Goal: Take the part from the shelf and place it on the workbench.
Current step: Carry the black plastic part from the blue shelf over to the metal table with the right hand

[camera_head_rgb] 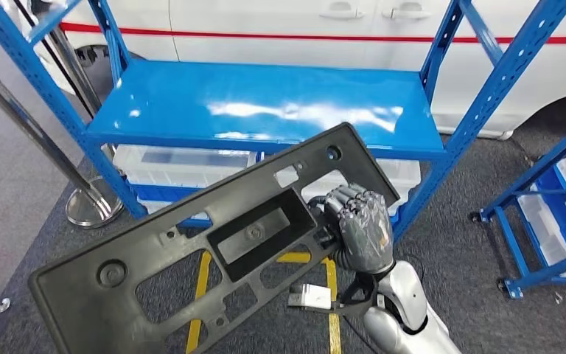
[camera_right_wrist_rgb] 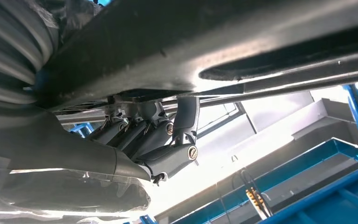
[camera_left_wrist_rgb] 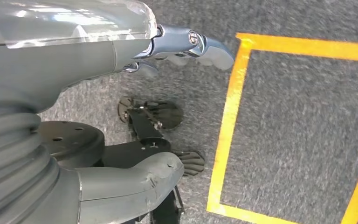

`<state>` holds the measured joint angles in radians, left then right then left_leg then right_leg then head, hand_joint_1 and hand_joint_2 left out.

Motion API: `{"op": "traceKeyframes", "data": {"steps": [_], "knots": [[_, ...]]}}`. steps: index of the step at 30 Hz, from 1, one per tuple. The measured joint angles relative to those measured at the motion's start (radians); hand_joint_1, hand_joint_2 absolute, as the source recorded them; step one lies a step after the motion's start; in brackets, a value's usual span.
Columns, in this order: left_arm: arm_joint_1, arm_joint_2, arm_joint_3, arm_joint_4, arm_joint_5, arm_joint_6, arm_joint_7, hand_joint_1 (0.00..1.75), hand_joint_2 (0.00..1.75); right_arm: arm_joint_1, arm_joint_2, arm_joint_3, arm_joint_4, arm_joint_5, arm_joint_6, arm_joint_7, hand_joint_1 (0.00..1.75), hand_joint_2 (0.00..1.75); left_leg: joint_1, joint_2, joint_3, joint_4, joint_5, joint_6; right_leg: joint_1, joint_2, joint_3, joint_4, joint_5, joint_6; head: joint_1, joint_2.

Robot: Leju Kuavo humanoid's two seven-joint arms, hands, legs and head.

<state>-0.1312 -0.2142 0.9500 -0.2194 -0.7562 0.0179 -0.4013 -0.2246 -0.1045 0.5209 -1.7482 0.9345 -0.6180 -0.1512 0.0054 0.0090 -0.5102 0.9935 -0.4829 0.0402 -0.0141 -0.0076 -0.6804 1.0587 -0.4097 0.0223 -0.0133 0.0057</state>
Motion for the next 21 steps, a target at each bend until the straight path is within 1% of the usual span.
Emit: {"op": "traceKeyframes", "data": {"steps": [1, 2, 3, 4, 5, 6, 7, 8, 9, 10, 11, 12, 13, 14, 15, 16, 17, 18, 19, 20, 21], "knots": [[0.000, -0.001, 0.000, 0.000, 0.000, 0.000, 0.000, 0.00, 1.75, 0.000, 0.000, -0.001, 0.000, 0.000, 0.000, 0.001, 1.75, 1.75, 0.001, 0.002, -0.013, -0.002, 0.014, 0.007, -0.002, 0.001, -0.015, 0.046, -0.052, 0.004, 0.000, 0.000], [0.000, -0.002, 0.000, 0.000, 0.000, 0.000, 0.000, 0.00, 1.75, 0.001, 0.000, -0.001, 0.000, 0.000, 0.000, 0.002, 1.75, 1.75, 0.000, 0.003, -0.030, -0.001, 0.027, 0.012, -0.002, 0.002, -0.032, 0.108, -0.108, 0.007, 0.000, 0.000], [0.000, -0.002, 0.000, 0.000, 0.000, 0.000, 0.000, 0.00, 1.75, 0.001, 0.000, -0.002, 0.000, -0.001, 0.000, 0.002, 1.75, 1.75, -0.001, 0.003, -0.047, 0.000, 0.041, 0.013, -0.002, 0.002, -0.047, 0.175, -0.150, 0.010, 0.000, 0.000], [0.001, -0.002, 0.000, 0.000, 0.000, 0.000, 0.000, 0.00, 1.75, 0.002, 0.000, -0.002, 0.000, -0.001, 0.000, 0.002, 1.75, 1.75, -0.003, 0.003, -0.066, 0.002, 0.053, 0.013, -0.002, 0.002, -0.053, 0.228, -0.168, 0.012, 0.000, 0.000], [0.003, -0.002, 0.000, 0.000, 0.000, 0.000, 0.000, 0.00, 1.75, 0.003, -0.001, -0.002, 0.000, -0.001, 0.000, 0.002, 1.75, 1.75, -0.004, 0.003, -0.083, 0.004, 0.066, 0.012, -0.002, 0.002, -0.044, 0.253, -0.161, 0.013, 0.000, 0.000], [0.003, -0.003, 0.000, 0.000, 0.000, 0.000, 0.000, 0.00, 1.75, 0.003, -0.001, -0.002, 0.000, -0.001, 0.000, 0.003, 1.75, 1.75, -0.005, 0.003, -0.100, 0.007, 0.077, 0.010, -0.001, 0.002, -0.019, 0.244, -0.137, 0.012, 0.000, 0.000], [0.004, -0.003, 0.000, 0.000, 0.000, 0.000, 0.000, 0.00, 1.75, 0.003, -0.001, -0.002, 0.000, -0.001, 0.000, 0.003, 1.75, 1.75, -0.005, 0.003, -0.116, 0.010, 0.087, 0.008, -0.001, 0.002, 0.027, 0.198, -0.110, 0.009, 0.000, 0.000], [0.003, -0.004, 0.000, 0.000, 0.000, 0.000, 0.000, 0.00, 1.75, 0.003, -0.001, -0.002, 0.000, -0.001, 0.000, 0.003, 1.75, 1.75, -0.006, 0.003, -0.129, 0.014, 0.097, 0.005, 0.000, 0.003, 0.083, 0.127, -0.100, 0.004, 0.000, 0.000], [0.003, -0.004, 0.000, 0.000, 0.000, 0.000, 0.000, 0.00, 1.75, 0.002, -0.001, -0.002, -0.001, -0.001, -0.001, 0.003, 1.75, 1.75, -0.007, 0.003, -0.140, 0.017, 0.106, 0.001, 0.003, 0.003, 0.137, 0.051, -0.103, -0.001, 0.000, 0.000], [0.003, -0.005, 0.000, 0.000, -0.001, 0.000, 0.000, 0.00, 1.75, 0.003, -0.001, -0.002, -0.002, -0.001, -0.002, 0.003, 1.75, 1.75, -0.008, 0.002, -0.145, 0.018, 0.115, -0.003, 0.006, 0.003, 0.174, -0.006, -0.110, -0.007, 0.000, 0.000], [0.004, -0.006, 0.000, 0.000, -0.001, 0.000, 0.000, 0.00, 1.75, 0.002, -0.001, -0.004, -0.004, -0.003, -0.003, 0.003, 1.75, 1.75, -0.008, 0.002, -0.148, 0.017, 0.125, -0.008, 0.010, 0.004, 0.192, -0.041, -0.119, -0.012, 0.000, 0.000], [0.004, -0.006, 0.000, 0.000, -0.001, 0.001, 0.000, 0.00, 1.75, 0.002, -0.001, -0.006, -0.005, -0.007, -0.004, 0.004, 1.75, 1.75, -0.007, 0.002, -0.149, 0.013, 0.135, -0.014, 0.012, 0.004, 0.193, -0.052, -0.116, -0.017, 0.001, 0.000], [0.006, -0.006, 0.000, 0.000, 0.000, 0.002, 0.000, 0.00, 1.75, 0.002, -0.001, -0.008, -0.006, -0.011, -0.006, 0.004, 1.75, 1.75, -0.008, 0.001, -0.150, 0.009, 0.144, -0.019, 0.011, 0.004, 0.186, -0.054, -0.105, -0.022, 0.002, 0.000], [0.006, -0.006, 0.001, 0.000, 0.001, 0.003, 0.000, 0.00, 1.75, 0.001, -0.001, -0.010, -0.007, -0.016, -0.007, 0.004, 1.75, 1.75, -0.007, -0.001, -0.157, 0.012, 0.139, -0.025, 0.008, 0.002, 0.179, -0.059, -0.095, -0.030, 0.001, 0.000], [0.008, -0.006, 0.001, 0.000, 0.002, 0.004, 0.000, 0.00, 1.75, 0.001, -0.001, -0.012, -0.007, -0.021, -0.007, 0.004, 1.75, 1.75, -0.007, -0.003, -0.167, 0.029, 0.115, -0.031, 0.005, 0.001, 0.169, -0.063, -0.081, -0.038, 0.001, 0.000], [0.009, -0.006, 0.002, 0.000, 0.002, 0.004, 0.000, 0.00, 1.75, 0.000, -0.002, -0.014, -0.008, -0.024, -0.007, 0.003, 1.75, 1.75, -0.005, -0.005, -0.181, 0.066, 0.074, -0.036, 0.001, 0.000, 0.157, -0.067, -0.067, -0.045, 0.000, 0.000], [0.009, -0.006, 0.002, 0.000, 0.002, 0.005, 0.000, 0.00, 1.75, 0.000, -0.002, -0.017, -0.008, -0.027, -0.008, 0.003, 1.75, 1.75, -0.001, -0.006, -0.198, 0.125, 0.019, -0.041, 0.001, -0.002, 0.143, -0.067, -0.053, -0.050, 0.000, 0.000], [0.010, -0.006, 0.002, 0.000, 0.002, 0.005, 0.001, 0.00, 1.75, 0.000, -0.002, -0.020, -0.008, -0.030, -0.008, 0.001, 1.75, 1.75, 0.002, -0.006, -0.214, 0.194, -0.029, -0.046, 0.001, -0.002, 0.127, -0.066, -0.041, -0.052, 0.000, 0.000], [0.010, -0.006, 0.002, 0.000, 0.002, 0.006, 0.001, 0.00, 1.75, 0.000, -0.002, -0.023, -0.008, -0.034, -0.008, 0.000, 1.75, 1.75, 0.005, -0.006, -0.224, 0.258, -0.060, -0.051, 0.001, -0.002, 0.112, -0.065, -0.030, -0.050, 0.000, 0.000], [0.010, -0.006, 0.002, 0.000, 0.004, 0.007, 0.001, 0.00, 1.75, 0.000, -0.002, -0.025, -0.008, -0.037, -0.008, -0.002, 1.75, 1.75, 0.007, -0.005, -0.222, 0.297, -0.067, -0.055, 0.001, -0.003, 0.096, -0.064, -0.019, -0.048, 0.000, 0.000], [0.010, -0.006, 0.003, 0.000, 0.006, 0.007, 0.001, 0.00, 1.75, 0.000, -0.002, -0.026, -0.008, -0.039, -0.007, -0.004, 1.75, 1.75, 0.010, -0.005, -0.204, 0.302, -0.054, -0.057, 0.000, -0.003, 0.082, -0.062, -0.008, -0.046, 0.000, 0.000]]}}
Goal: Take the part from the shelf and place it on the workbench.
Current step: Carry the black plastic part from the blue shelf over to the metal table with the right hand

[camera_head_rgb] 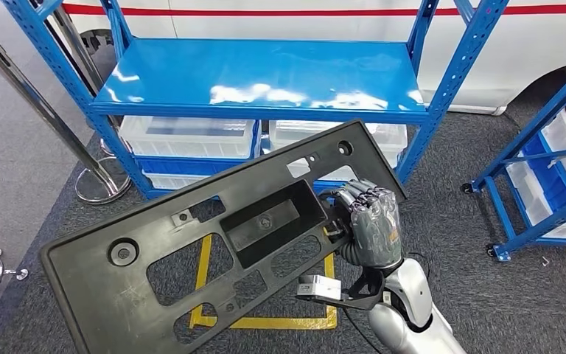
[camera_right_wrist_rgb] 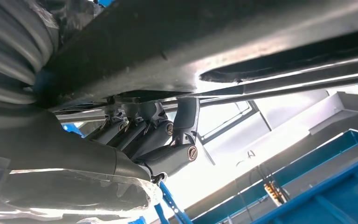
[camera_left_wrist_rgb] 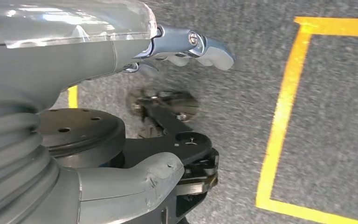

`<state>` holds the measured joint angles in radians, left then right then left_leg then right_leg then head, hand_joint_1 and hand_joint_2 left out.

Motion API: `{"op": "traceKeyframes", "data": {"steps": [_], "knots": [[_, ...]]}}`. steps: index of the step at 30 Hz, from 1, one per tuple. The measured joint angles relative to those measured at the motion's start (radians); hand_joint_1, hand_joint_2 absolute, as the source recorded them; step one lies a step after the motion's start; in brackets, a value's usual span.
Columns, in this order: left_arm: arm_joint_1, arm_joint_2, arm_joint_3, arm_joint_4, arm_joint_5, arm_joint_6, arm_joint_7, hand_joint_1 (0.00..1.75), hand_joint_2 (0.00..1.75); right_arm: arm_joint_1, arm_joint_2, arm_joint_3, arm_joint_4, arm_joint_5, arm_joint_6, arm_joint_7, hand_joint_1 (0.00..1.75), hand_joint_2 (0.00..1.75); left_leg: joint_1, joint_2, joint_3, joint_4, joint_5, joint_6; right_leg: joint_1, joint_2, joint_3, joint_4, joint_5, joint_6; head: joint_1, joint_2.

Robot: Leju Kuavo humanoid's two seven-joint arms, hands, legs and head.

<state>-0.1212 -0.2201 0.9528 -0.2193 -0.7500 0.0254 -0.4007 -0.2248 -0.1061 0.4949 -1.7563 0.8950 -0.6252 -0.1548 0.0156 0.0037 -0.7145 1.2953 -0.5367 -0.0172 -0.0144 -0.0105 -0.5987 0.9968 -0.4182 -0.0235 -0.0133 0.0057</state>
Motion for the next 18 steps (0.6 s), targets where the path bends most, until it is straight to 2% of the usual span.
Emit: {"op": "traceKeyframes", "data": {"steps": [1, 2, 4, 5, 6, 8, 9, 10, 11, 12, 13, 14, 15, 16, 17, 18], "knots": [[0.000, 0.000, 0.001, 0.000, 0.003, 0.000, 0.000, 0.00, 1.75, 0.000, 0.000, -0.001, 0.000, -0.002, 0.000, -0.001, 1.75, 1.75, 0.003, 0.000, 0.040, -0.038, 0.026, -0.002, -0.001, 0.000, -0.014, 0.002, 0.010, 0.004, 0.000, 0.000], [-0.001, 0.000, 0.002, 0.000, 0.006, 0.001, -0.001, 0.00, 1.75, -0.001, 0.000, -0.003, 0.000, -0.004, 0.000, -0.002, 1.75, 1.75, 0.006, 0.000, 0.093, -0.105, 0.048, -0.003, -0.003, 0.000, -0.025, 0.004, 0.018, 0.009, 0.000, 0.000], [-0.003, -0.002, 0.005, 0.000, 0.011, 0.001, -0.002, 0.00, 1.75, -0.004, 0.000, -0.007, -0.004, -0.010, 0.000, -0.005, 1.75, 1.75, 0.005, -0.004, 0.193, -0.250, 0.053, -0.001, -0.002, 0.000, -0.043, 0.008, 0.034, 0.021, 0.000, 0.000], [-0.002, -0.002, 0.006, 0.000, 0.012, 0.002, -0.003, 0.00, 1.75, -0.007, 0.000, -0.009, -0.005, -0.013, 0.000, -0.007, 1.75, 1.75, 0.002, -0.006, 0.216, -0.289, 0.047, 0.002, -0.001, 0.000, -0.046, 0.009, 0.041, 0.027, 0.000, 0.000], [-0.002, -0.003, 0.008, 0.000, 0.014, 0.002, -0.003, 0.00, 1.75, -0.010, 0.000, -0.010, -0.007, -0.016, 0.000, -0.009, 1.75, 1.75, -0.001, -0.008, 0.223, -0.306, 0.042, 0.007, 0.000, -0.001, -0.049, 0.008, 0.050, 0.032, 0.000, 0.000], [0.000, -0.004, 0.011, 0.000, 0.015, 0.003, -0.003, 0.00, 1.75, -0.015, 0.000, -0.013, -0.008, -0.019, 0.001, -0.012, 1.75, 1.75, -0.002, -0.007, 0.213, -0.309, 0.053, 0.021, -0.002, 0.001, -0.052, 0.007, 0.058, 0.043, 0.000, 0.000], [-0.001, -0.005, 0.013, 0.000, 0.015, 0.003, -0.003, 0.00, 1.75, -0.017, -0.001, -0.015, -0.008, -0.022, 0.001, -0.013, 1.75, 1.75, -0.001, -0.004, 0.207, -0.311, 0.061, 0.031, -0.003, 0.002, -0.059, 0.019, 0.043, 0.048, 0.000, 0.000], [-0.001, -0.005, 0.014, 0.000, 0.016, 0.002, -0.003, 0.00, 1.75, -0.020, -0.001, -0.018, -0.008, -0.024, 0.002, -0.014, 1.75, 1.75, -0.001, -0.002, 0.198, -0.313, 0.071, 0.043, -0.005, 0.003, -0.072, 0.048, 0.010, 0.052, 0.001, 0.000], [-0.001, -0.006, 0.015, 0.000, 0.016, 0.002, -0.004, 0.00, 1.75, -0.024, -0.002, -0.021, -0.008, -0.028, 0.004, -0.014, 1.75, 1.75, -0.002, 0.001, 0.187, -0.313, 0.081, 0.052, -0.006, 0.005, -0.090, 0.100, -0.038, 0.054, 0.001, 0.000], [-0.001, -0.006, 0.016, 0.000, 0.016, 0.000, -0.005, 0.00, 1.75, -0.028, -0.002, -0.023, -0.008, -0.031, 0.006, -0.014, 1.75, 1.75, -0.005, 0.001, 0.174, -0.312, 0.090, 0.058, -0.006, 0.005, -0.110, 0.167, -0.090, 0.055, 0.001, 0.000], [-0.001, -0.006, 0.017, 0.000, 0.016, -0.001, -0.006, 0.00, 1.75, -0.031, -0.002, -0.025, -0.008, -0.035, 0.009, -0.015, 1.75, 1.75, -0.009, 0.002, 0.160, -0.310, 0.099, 0.062, -0.006, 0.005, -0.127, 0.236, -0.128, 0.056, 0.001, 0.000], [-0.001, -0.006, 0.018, 0.000, 0.016, -0.003, -0.008, 0.00, 1.75, -0.034, -0.003, -0.027, -0.008, -0.039, 0.012, -0.015, 1.75, 1.75, -0.012, 0.003, 0.146, -0.307, 0.108, 0.064, -0.005, 0.005, -0.135, 0.287, -0.147, 0.055, 0.001, 0.000], [-0.001, -0.006, 0.019, 0.000, 0.016, -0.004, -0.009, 0.00, 1.75, -0.037, -0.003, -0.029, -0.008, -0.041, 0.014, -0.015, 1.75, 1.75, -0.016, 0.003, 0.132, -0.304, 0.117, 0.065, -0.005, 0.006, -0.127, 0.307, -0.143, 0.053, 0.001, 0.000], [-0.001, -0.007, 0.020, 0.000, 0.016, -0.005, -0.010, 0.00, 1.75, -0.040, -0.003, -0.030, -0.008, -0.044, 0.016, -0.015, 1.75, 1.75, -0.019, 0.003, 0.118, -0.300, 0.125, 0.065, -0.002, 0.006, -0.099, 0.289, -0.121, 0.048, 0.001, 0.000], [-0.001, -0.008, 0.020, 0.000, 0.015, -0.006, -0.012, 0.00, 1.75, -0.043, -0.003, -0.031, -0.008, -0.047, 0.017, -0.015, 1.75, 1.75, -0.023, 0.003, 0.106, -0.297, 0.132, 0.065, 0.001, 0.006, -0.055, 0.239, -0.095, 0.040, 0.001, 0.000], [-0.001, -0.010, 0.021, 0.000, 0.014, -0.008, -0.013, 0.00, 1.75, -0.048, -0.003, -0.032, -0.008, -0.049, 0.017, -0.016, 1.75, 1.75, -0.025, 0.003, 0.096, -0.295, 0.140, 0.064, 0.006, 0.006, -0.003, 0.167, -0.081, 0.027, 0.000, 0.000]]}}
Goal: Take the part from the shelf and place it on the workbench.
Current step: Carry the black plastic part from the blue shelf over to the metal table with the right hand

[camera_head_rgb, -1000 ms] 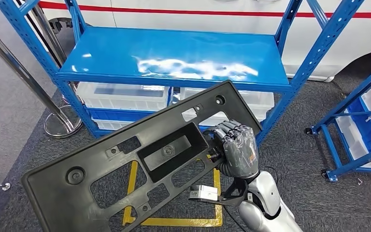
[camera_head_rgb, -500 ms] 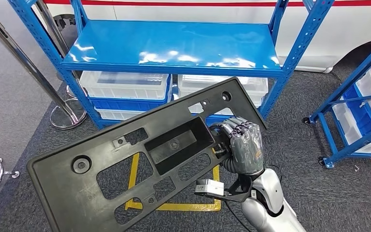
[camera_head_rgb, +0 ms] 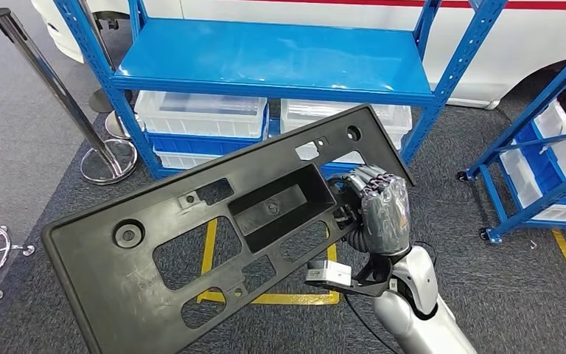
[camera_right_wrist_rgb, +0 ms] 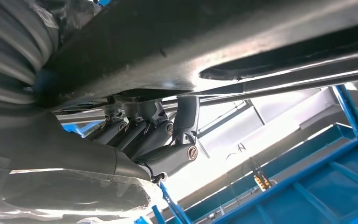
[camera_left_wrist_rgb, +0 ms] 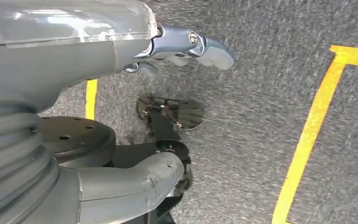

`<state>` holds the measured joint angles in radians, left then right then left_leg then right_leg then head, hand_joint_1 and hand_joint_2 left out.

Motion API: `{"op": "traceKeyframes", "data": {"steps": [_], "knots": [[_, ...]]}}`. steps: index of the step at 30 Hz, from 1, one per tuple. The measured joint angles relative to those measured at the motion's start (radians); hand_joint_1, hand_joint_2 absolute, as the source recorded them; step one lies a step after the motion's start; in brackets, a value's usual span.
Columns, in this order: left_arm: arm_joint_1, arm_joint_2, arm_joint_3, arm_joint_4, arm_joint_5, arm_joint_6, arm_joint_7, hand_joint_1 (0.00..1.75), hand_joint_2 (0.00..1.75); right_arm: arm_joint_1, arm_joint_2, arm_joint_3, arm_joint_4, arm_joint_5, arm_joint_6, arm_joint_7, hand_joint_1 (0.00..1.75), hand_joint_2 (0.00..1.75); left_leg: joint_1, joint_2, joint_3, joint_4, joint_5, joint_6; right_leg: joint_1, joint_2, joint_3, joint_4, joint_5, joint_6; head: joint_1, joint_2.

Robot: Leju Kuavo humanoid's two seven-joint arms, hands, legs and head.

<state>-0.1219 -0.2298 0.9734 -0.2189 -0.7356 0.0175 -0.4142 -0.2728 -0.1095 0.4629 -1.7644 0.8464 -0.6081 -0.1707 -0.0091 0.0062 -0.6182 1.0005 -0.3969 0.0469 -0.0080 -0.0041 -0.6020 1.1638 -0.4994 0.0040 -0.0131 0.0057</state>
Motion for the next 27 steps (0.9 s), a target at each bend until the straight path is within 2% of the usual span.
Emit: {"op": "traceKeyframes", "data": {"steps": [1, 2, 3, 4, 5, 6, 7, 8, 10, 11, 12, 13, 14, 15, 16, 17, 18, 19, 21, 22, 23, 25, 26, 27], "knots": [[0.000, -0.003, 0.000, 0.000, 0.000, -0.001, -0.002, 0.00, 1.75, -0.005, 0.000, -0.001, 0.000, -0.002, 0.000, -0.001, 1.75, 1.75, -0.001, 0.000, -0.008, 0.002, 0.008, -0.002, 0.005, 0.000, 0.048, -0.073, 0.003, -0.010, 0.000, 0.000], [-0.001, -0.006, 0.000, 0.000, -0.001, -0.003, -0.004, 0.00, 1.75, -0.009, 0.000, -0.001, -0.001, -0.003, 0.001, -0.001, 1.75, 1.75, 0.000, 0.000, -0.012, 0.001, 0.016, -0.007, 0.010, 0.000, 0.079, -0.124, -0.001, -0.017, 0.000, 0.000], [-0.001, -0.009, 0.000, 0.000, -0.001, -0.004, -0.005, 0.00, 1.75, -0.013, 0.000, -0.003, -0.001, -0.004, 0.001, -0.002, 1.75, 1.75, 0.003, 0.000, -0.015, 0.000, 0.024, -0.012, 0.016, 0.000, 0.095, -0.155, -0.006, -0.022, 0.000, 0.000], [-0.001, -0.011, 0.000, 0.001, -0.001, -0.005, -0.006, 0.00, 1.75, -0.016, -0.001, -0.004, -0.002, -0.005, 0.002, -0.002, 1.75, 1.75, 0.006, 0.000, -0.017, -0.003, 0.034, -0.018, 0.020, 0.000, 0.098, -0.166, -0.001, -0.024, 0.000, 0.000], [-0.001, -0.011, 0.001, 0.001, -0.001, -0.006, -0.006, 0.00, 1.75, -0.018, -0.002, -0.006, -0.002, -0.006, 0.002, -0.002, 1.75, 1.75, 0.007, 0.000, -0.019, -0.007, 0.041, -0.025, 0.017, -0.001, 0.095, -0.172, 0.012, -0.026, 0.001, 0.000], [0.000, -0.012, 0.001, 0.001, -0.001, -0.006, -0.007, 0.00, 1.75, -0.020, -0.003, -0.007, -0.003, -0.008, 0.003, -0.003, 1.75, 1.75, 0.007, -0.001, -0.023, -0.004, 0.035, -0.030, 0.014, -0.003, 0.090, -0.181, 0.026, -0.030, 0.001, 0.000], [0.001, -0.013, 0.001, 0.001, 0.000, -0.006, -0.007, 0.00, 1.75, -0.021, -0.003, -0.008, -0.003, -0.010, 0.004, -0.004, 1.75, 1.75, 0.006, -0.003, -0.032, 0.013, 0.011, -0.035, 0.009, -0.005, 0.082, -0.190, 0.041, -0.035, 0.000, 0.000], [0.001, -0.013, 0.001, 0.001, 0.001, -0.007, -0.008, 0.00, 1.75, -0.022, -0.003, -0.009, -0.004, -0.012, 0.005, -0.005, 1.75, 1.75, 0.007, -0.004, -0.046, 0.050, -0.031, -0.041, 0.004, -0.008, 0.071, -0.196, 0.056, -0.037, 0.000, 0.000], [0.002, -0.014, 0.002, 0.001, 0.003, -0.007, -0.008, 0.00, 1.75, -0.022, -0.004, -0.009, -0.004, -0.016, 0.007, -0.007, 1.75, 1.75, 0.015, -0.005, -0.078, 0.176, -0.132, -0.053, 0.003, -0.010, 0.037, -0.194, 0.081, -0.039, 0.000, 0.000], [0.001, -0.014, 0.002, 0.001, 0.004, -0.006, -0.008, 0.00, 1.75, -0.022, -0.004, -0.009, -0.004, -0.016, 0.008, -0.008, 1.75, 1.75, 0.019, -0.005, -0.087, 0.237, -0.159, -0.058, 0.003, -0.010, 0.019, -0.190, 0.093, -0.037, 0.000, 0.000], [0.002, -0.014, 0.003, 0.001, 0.005, -0.006, -0.008, 0.00, 1.75, -0.021, -0.004, -0.009, -0.004, -0.016, 0.008, -0.008, 1.75, 1.75, 0.022, -0.005, -0.086, 0.278, -0.164, -0.063, 0.002, -0.010, -0.001, -0.186, 0.105, -0.034, 0.000, 0.000], [0.001, -0.014, 0.003, 0.001, 0.007, -0.006, -0.008, 0.00, 1.75, -0.021, -0.005, -0.009, -0.004, -0.016, 0.008, -0.009, 1.75, 1.75, 0.025, -0.005, -0.069, 0.286, -0.146, -0.067, 0.000, -0.010, -0.021, -0.180, 0.116, -0.031, 0.000, 0.000], [0.001, -0.014, 0.003, 0.001, 0.008, -0.006, -0.008, 0.00, 1.75, -0.020, -0.005, -0.009, -0.005, -0.016, 0.008, -0.009, 1.75, 1.75, 0.028, -0.004, -0.035, 0.259, -0.117, -0.070, -0.003, -0.010, -0.042, -0.172, 0.126, -0.026, 0.000, 0.000], [0.000, -0.014, 0.003, 0.001, 0.010, -0.006, -0.008, 0.00, 1.75, -0.020, -0.006, -0.010, -0.005, -0.016, 0.008, -0.009, 1.75, 1.75, 0.030, -0.005, 0.016, 0.200, -0.099, -0.073, -0.005, -0.010, -0.061, -0.163, 0.136, -0.021, 0.000, 0.000], [-0.001, -0.015, 0.003, 0.001, 0.011, -0.006, -0.008, 0.00, 1.75, -0.020, -0.006, -0.010, -0.008, -0.016, 0.008, -0.009, 1.75, 1.75, 0.030, -0.005, 0.072, 0.124, -0.100, -0.073, -0.006, -0.010, -0.078, -0.153, 0.145, -0.014, 0.000, 0.000], [-0.002, -0.015, 0.003, 0.001, 0.011, -0.006, -0.009, 0.00, 1.75, -0.019, -0.007, -0.012, -0.010, -0.016, 0.007, -0.010, 1.75, 1.75, 0.028, -0.007, 0.114, 0.062, -0.111, -0.069, -0.007, -0.010, -0.088, -0.148, 0.154, -0.008, 0.000, 0.000], [-0.002, -0.016, 0.004, 0.001, 0.012, -0.006, -0.009, 0.00, 1.75, -0.018, -0.008, -0.013, -0.013, -0.016, 0.006, -0.010, 1.75, 1.75, 0.025, -0.009, 0.140, 0.017, -0.127, -0.063, -0.006, -0.010, -0.094, -0.146, 0.164, -0.001, 0.000, 0.000], [-0.001, -0.016, 0.004, 0.001, 0.013, -0.005, -0.010, 0.00, 1.75, -0.016, -0.009, -0.014, -0.017, -0.016, 0.006, -0.011, 1.75, 1.75, 0.020, -0.012, 0.146, -0.001, -0.133, -0.055, -0.006, -0.010, -0.096, -0.148, 0.174, 0.006, 0.001, 0.000], [0.004, -0.017, 0.006, 0.002, 0.014, -0.004, -0.010, 0.00, 1.75, -0.007, -0.015, -0.019, -0.025, -0.015, 0.003, -0.013, 1.75, 1.75, 0.019, -0.011, 0.131, -0.003, -0.116, -0.036, -0.009, -0.009, -0.098, -0.153, 0.187, 0.019, 0.001, 0.000], [0.005, -0.018, 0.007, 0.003, 0.014, -0.003, -0.010, 0.00, 1.75, 0.001, -0.020, -0.023, -0.031, -0.014, 0.001, -0.014, 1.75, 1.75, 0.020, -0.009, 0.121, -0.004, -0.103, -0.026, -0.011, -0.007, -0.105, -0.143, 0.169, 0.024, 0.002, 0.000], [0.007, -0.019, 0.008, 0.003, 0.014, -0.002, -0.010, 0.00, 1.75, 0.011, -0.025, -0.026, -0.038, -0.012, -0.001, -0.014, 1.75, 1.75, 0.022, -0.006, 0.109, -0.006, -0.089, -0.017, -0.013, -0.004, -0.115, -0.115, 0.127, 0.028, 0.002, 0.000], [0.010, -0.020, 0.009, 0.004, 0.015, -0.002, -0.011, 0.00, 1.75, 0.032, -0.034, -0.034, -0.054, -0.008, -0.005, -0.014, 1.75, 1.75, 0.020, -0.003, 0.076, -0.006, -0.061, -0.006, -0.014, -0.002, -0.141, -0.001, 0.006, 0.034, 0.003, 0.000], [0.012, -0.020, 0.010, 0.004, 0.015, -0.002, -0.011, 0.00, 1.75, 0.041, -0.038, -0.038, -0.062, -0.006, -0.006, -0.015, 1.75, 1.75, 0.019, -0.002, 0.058, -0.005, -0.046, -0.005, -0.014, -0.002, -0.151, 0.068, -0.037, 0.037, 0.002, 0.000], [0.014, -0.020, 0.010, 0.004, 0.015, -0.002, -0.011, 0.00, 1.75, 0.048, -0.042, -0.041, -0.067, -0.005, -0.006, -0.015, 1.75, 1.75, 0.017, -0.002, 0.038, -0.003, -0.032, -0.005, -0.014, -0.001, -0.154, 0.124, -0.054, 0.037, 0.002, 0.000]]}}
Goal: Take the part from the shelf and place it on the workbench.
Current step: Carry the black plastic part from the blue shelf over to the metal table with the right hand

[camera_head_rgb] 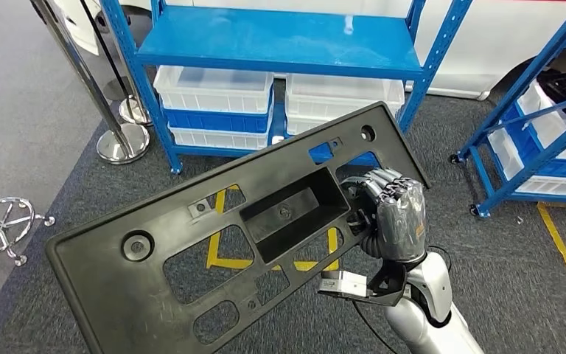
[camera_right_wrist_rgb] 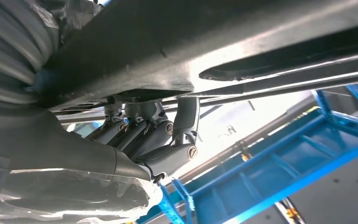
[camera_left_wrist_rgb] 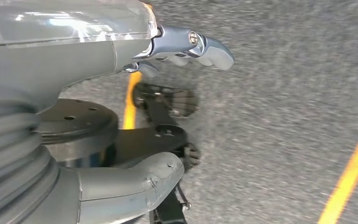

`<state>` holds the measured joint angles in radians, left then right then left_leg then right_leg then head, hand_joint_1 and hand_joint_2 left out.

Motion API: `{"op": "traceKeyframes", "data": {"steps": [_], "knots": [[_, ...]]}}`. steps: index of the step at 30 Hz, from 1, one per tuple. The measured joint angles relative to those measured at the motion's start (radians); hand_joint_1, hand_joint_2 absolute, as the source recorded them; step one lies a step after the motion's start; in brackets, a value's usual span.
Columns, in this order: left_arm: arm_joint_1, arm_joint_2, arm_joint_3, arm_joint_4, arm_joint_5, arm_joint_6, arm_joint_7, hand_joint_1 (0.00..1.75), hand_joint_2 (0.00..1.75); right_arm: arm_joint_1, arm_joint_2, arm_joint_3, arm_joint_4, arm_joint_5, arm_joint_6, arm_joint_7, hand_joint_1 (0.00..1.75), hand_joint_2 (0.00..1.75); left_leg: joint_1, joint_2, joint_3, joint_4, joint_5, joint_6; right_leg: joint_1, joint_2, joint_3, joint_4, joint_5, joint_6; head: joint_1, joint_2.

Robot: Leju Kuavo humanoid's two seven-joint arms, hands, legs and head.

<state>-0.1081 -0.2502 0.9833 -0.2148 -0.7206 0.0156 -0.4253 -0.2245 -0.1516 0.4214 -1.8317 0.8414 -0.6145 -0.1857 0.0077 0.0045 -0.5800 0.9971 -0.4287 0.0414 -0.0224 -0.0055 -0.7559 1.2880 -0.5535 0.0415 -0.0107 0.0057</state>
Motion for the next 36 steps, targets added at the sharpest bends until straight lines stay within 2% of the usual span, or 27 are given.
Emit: {"op": "traceKeyframes", "data": {"steps": [1, 2, 3, 4, 6, 7, 8, 10, 11, 12, 14, 15, 16, 17, 19, 21, 23, 25, 26, 27, 28, 30, 31, 32, 34, 35, 36], "knots": [[0.002, 0.000, 0.000, 0.000, 0.000, 0.000, 0.000, 0.00, 1.75, 0.006, -0.003, -0.003, -0.004, 0.001, 0.000, 0.000, 1.75, 1.75, -0.002, 0.001, -0.020, 0.001, 0.014, -0.001, 0.000, 0.000, 0.011, 0.031, 0.010, -0.001, 0.000, 0.000], [0.003, 0.000, 0.001, 0.000, 0.000, 0.000, 0.000, 0.00, 1.75, 0.012, -0.005, -0.005, -0.008, 0.002, -0.001, 0.000, 1.75, 1.75, -0.003, 0.002, -0.039, 0.003, 0.027, -0.003, 0.001, 0.000, 0.039, 0.028, 0.036, -0.004, 0.000, 0.000], [0.004, 0.000, 0.001, 0.000, 0.000, 0.001, 0.000, 0.00, 1.75, 0.016, -0.007, -0.007, -0.013, 0.002, -0.001, 0.000, 1.75, 1.75, -0.005, 0.003, -0.056, 0.004, 0.040, -0.005, 0.002, 0.001, 0.085, -0.010, 0.060, -0.010, 0.000, 0.000], [0.004, 0.000, 0.001, 0.000, -0.001, 0.001, -0.001, 0.00, 1.75, 0.019, -0.009, -0.010, -0.020, 0.003, -0.002, 0.000, 1.75, 1.75, -0.006, 0.003, -0.070, 0.006, 0.052, -0.007, 0.006, 0.001, 0.148, -0.079, 0.065, -0.017, 0.000, 0.000], [0.004, -0.001, 0.002, 0.000, -0.001, 0.002, -0.003, 0.00, 1.75, 0.025, -0.012, -0.020, -0.039, 0.004, -0.005, -0.001, 1.75, 1.75, -0.008, 0.003, -0.086, 0.007, 0.075, -0.015, 0.013, 0.001, 0.261, -0.234, 0.028, -0.029, -0.001, 0.000], [0.004, -0.001, 0.002, 0.000, -0.001, 0.002, -0.004, 0.00, 1.75, 0.028, -0.014, -0.027, -0.048, 0.004, -0.009, -0.001, 1.75, 1.75, -0.008, 0.003, -0.089, 0.004, 0.086, -0.020, 0.018, 0.001, 0.291, -0.283, 0.010, -0.033, 0.000, 0.000], [0.004, -0.001, 0.004, 0.001, -0.001, 0.002, -0.005, 0.00, 1.75, 0.033, -0.016, -0.033, -0.056, 0.004, -0.013, -0.001, 1.75, 1.75, -0.006, 0.003, -0.090, 0.000, 0.098, -0.026, 0.020, 0.001, 0.297, -0.304, 0.007, -0.036, 0.000, 0.000], [0.007, 0.000, 0.007, 0.001, -0.001, 0.002, -0.006, 0.00, 1.75, 0.044, -0.020, -0.046, -0.068, 0.002, -0.020, -0.002, 1.75, 1.75, -0.005, 0.000, -0.097, -0.002, 0.103, -0.038, 0.017, -0.002, 0.281, -0.308, 0.029, -0.047, 0.000, 0.000], [0.009, 0.000, 0.008, 0.001, 0.000, 0.001, -0.006, 0.00, 1.75, 0.050, -0.021, -0.051, -0.074, 0.002, -0.022, -0.002, 1.75, 1.75, -0.004, -0.002, -0.106, 0.016, 0.076, -0.043, 0.014, -0.004, 0.269, -0.310, 0.043, -0.055, 0.000, 0.000], [0.011, 0.001, 0.009, 0.001, 0.000, 0.001, -0.006, 0.00, 1.75, 0.056, -0.023, -0.057, -0.080, 0.002, -0.024, -0.002, 1.75, 1.75, -0.003, -0.003, -0.119, 0.052, 0.029, -0.047, 0.011, -0.006, 0.254, -0.312, 0.058, -0.062, 0.000, 0.000], [0.012, 0.001, 0.010, 0.001, -0.001, -0.001, -0.006, 0.00, 1.75, 0.070, -0.028, -0.071, -0.095, 0.002, -0.028, -0.003, 1.75, 1.75, 0.001, -0.003, -0.145, 0.179, -0.085, -0.054, 0.013, -0.008, 0.219, -0.308, 0.085, -0.069, -0.001, 0.000], [0.013, 0.001, 0.010, 0.001, -0.001, -0.001, -0.006, 0.00, 1.75, 0.077, -0.030, -0.078, -0.101, 0.000, -0.029, -0.004, 1.75, 1.75, 0.002, -0.003, -0.151, 0.245, -0.115, -0.057, 0.014, -0.009, 0.201, -0.304, 0.098, -0.069, -0.001, 0.000], [0.012, 0.001, 0.010, 0.001, -0.001, -0.001, -0.006, 0.00, 1.75, 0.084, -0.033, -0.085, -0.108, -0.002, -0.030, -0.004, 1.75, 1.75, 0.003, -0.003, -0.148, 0.292, -0.118, -0.060, 0.015, -0.009, 0.180, -0.299, 0.110, -0.068, -0.001, 0.000], [0.012, 0.001, 0.010, 0.001, -0.002, -0.001, -0.005, 0.00, 1.75, 0.090, -0.036, -0.092, -0.114, -0.005, -0.030, -0.004, 1.75, 1.75, 0.003, -0.003, -0.131, 0.310, -0.100, -0.060, 0.015, -0.010, 0.160, -0.292, 0.121, -0.067, -0.001, 0.000], [0.010, 0.001, 0.010, 0.001, -0.003, -0.002, -0.004, 0.00, 1.75, 0.100, -0.043, -0.105, -0.127, -0.012, -0.029, -0.004, 1.75, 1.75, 0.002, -0.003, -0.047, 0.244, -0.054, -0.054, 0.017, -0.010, 0.120, -0.277, 0.142, -0.063, -0.001, 0.000], [0.007, 0.001, 0.010, 0.001, -0.005, -0.002, -0.003, 0.00, 1.75, 0.108, -0.050, -0.117, -0.140, -0.016, -0.027, -0.004, 1.75, 1.75, -0.002, -0.003, 0.070, 0.090, -0.078, -0.042, 0.019, -0.010, 0.093, -0.264, 0.161, -0.055, -0.001, 0.000], [0.004, 0.001, 0.010, 0.001, -0.006, -0.002, -0.002, 0.00, 1.75, 0.113, -0.055, -0.125, -0.151, -0.016, -0.025, -0.004, 1.75, 1.75, -0.008, -0.003, 0.124, -0.006, -0.113, -0.031, 0.018, -0.011, 0.085, -0.265, 0.183, -0.043, -0.001, 0.000], [0.004, 0.001, 0.010, 0.002, -0.009, -0.003, 0.000, 0.00, 1.75, 0.117, -0.060, -0.129, -0.157, -0.016, -0.023, -0.005, 1.75, 1.75, -0.008, -0.001, 0.115, -0.020, -0.094, -0.016, 0.014, -0.010, 0.083, -0.273, 0.197, -0.030, -0.001, 0.000], [0.004, 0.000, 0.010, 0.002, -0.011, -0.003, 0.001, 0.00, 1.75, 0.119, -0.062, -0.131, -0.160, -0.016, -0.022, -0.005, 1.75, 1.75, -0.006, 0.002, 0.106, -0.024, -0.079, -0.007, 0.013, -0.008, 0.078, -0.266, 0.181, -0.025, -0.001, 0.000], [0.004, 0.000, 0.010, 0.002, -0.014, -0.003, 0.002, 0.00, 1.75, 0.121, -0.066, -0.133, -0.162, -0.016, -0.022, -0.005, 1.75, 1.75, -0.004, 0.004, 0.093, -0.028, -0.063, 0.001, 0.012, -0.005, 0.069, -0.241, 0.143, -0.020, 0.000, 0.000], [0.003, 0.000, 0.010, 0.002, -0.017, -0.003, 0.004, 0.00, 1.75, 0.124, -0.069, -0.136, -0.164, -0.016, -0.021, -0.005, 1.75, 1.75, -0.002, 0.007, 0.078, -0.029, -0.048, 0.006, 0.009, -0.002, 0.055, -0.194, 0.086, -0.016, 0.000, 0.000], [0.004, -0.001, 0.010, 0.003, -0.022, -0.003, 0.006, 0.00, 1.75, 0.132, -0.076, -0.141, -0.167, -0.016, -0.020, -0.005, 1.75, 1.75, -0.002, 0.007, 0.042, -0.028, -0.019, 0.009, 0.006, -0.001, 0.030, -0.068, -0.012, -0.007, 0.000, 0.000], [0.004, -0.001, 0.010, 0.003, -0.023, -0.003, 0.008, 0.00, 1.75, 0.138, -0.078, -0.144, -0.169, -0.016, -0.019, -0.005, 1.75, 1.75, -0.002, 0.007, 0.022, -0.026, -0.004, 0.007, 0.005, -0.001, 0.027, -0.015, -0.025, -0.003, 0.000, 0.000], [0.005, -0.002, 0.010, 0.003, -0.025, -0.003, 0.009, 0.00, 1.75, 0.144, -0.081, -0.147, -0.172, -0.016, -0.019, -0.005, 1.75, 1.75, -0.001, 0.007, 0.002, -0.023, 0.010, 0.005, 0.003, -0.001, 0.036, 0.013, -0.013, 0.000, 0.000, 0.000], [0.006, -0.003, 0.009, 0.003, -0.031, -0.003, 0.013, 0.00, 1.75, 0.155, -0.086, -0.152, -0.180, -0.015, -0.019, -0.005, 1.75, 1.75, 0.001, 0.007, -0.038, -0.012, 0.033, -0.003, -0.002, -0.001, 0.106, -0.028, 0.042, 0.004, 0.000, 0.000], [0.006, -0.003, 0.008, 0.003, -0.034, -0.003, 0.016, 0.00, 1.75, 0.160, -0.088, -0.155, -0.186, -0.014, -0.019, -0.005, 1.75, 1.75, 0.001, 0.007, -0.055, -0.004, 0.043, -0.008, -0.004, -0.001, 0.167, -0.095, 0.050, 0.005, 0.000, 0.000], [0.006, -0.004, 0.008, 0.003, -0.038, -0.003, 0.017, 0.00, 1.75, 0.165, -0.091, -0.157, -0.193, -0.013, -0.020, -0.005, 1.75, 1.75, 0.001, 0.006, -0.069, 0.004, 0.051, -0.015, -0.003, 0.001, 0.229, -0.177, 0.039, 0.002, -0.001, 0.000]]}}
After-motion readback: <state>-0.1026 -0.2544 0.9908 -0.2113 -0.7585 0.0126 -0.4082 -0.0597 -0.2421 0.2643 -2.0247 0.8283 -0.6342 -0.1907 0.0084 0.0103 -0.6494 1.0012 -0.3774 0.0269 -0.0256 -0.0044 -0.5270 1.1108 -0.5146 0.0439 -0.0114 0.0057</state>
